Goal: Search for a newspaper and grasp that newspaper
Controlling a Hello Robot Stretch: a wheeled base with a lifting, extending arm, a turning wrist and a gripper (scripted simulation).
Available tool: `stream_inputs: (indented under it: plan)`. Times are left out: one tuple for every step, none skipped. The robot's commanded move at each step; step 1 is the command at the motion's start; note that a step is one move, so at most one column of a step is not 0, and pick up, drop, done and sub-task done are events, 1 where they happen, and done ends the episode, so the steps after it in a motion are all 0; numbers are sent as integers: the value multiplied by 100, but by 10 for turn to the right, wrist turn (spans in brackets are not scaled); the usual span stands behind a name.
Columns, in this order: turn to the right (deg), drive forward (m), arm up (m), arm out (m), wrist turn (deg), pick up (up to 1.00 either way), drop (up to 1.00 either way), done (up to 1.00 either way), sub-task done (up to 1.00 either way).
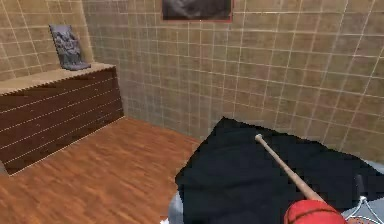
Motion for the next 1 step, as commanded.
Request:
stream_inputs:
  plan:
    - [-450, 0, 0, 0, 0, 0, 0, 0, 0]
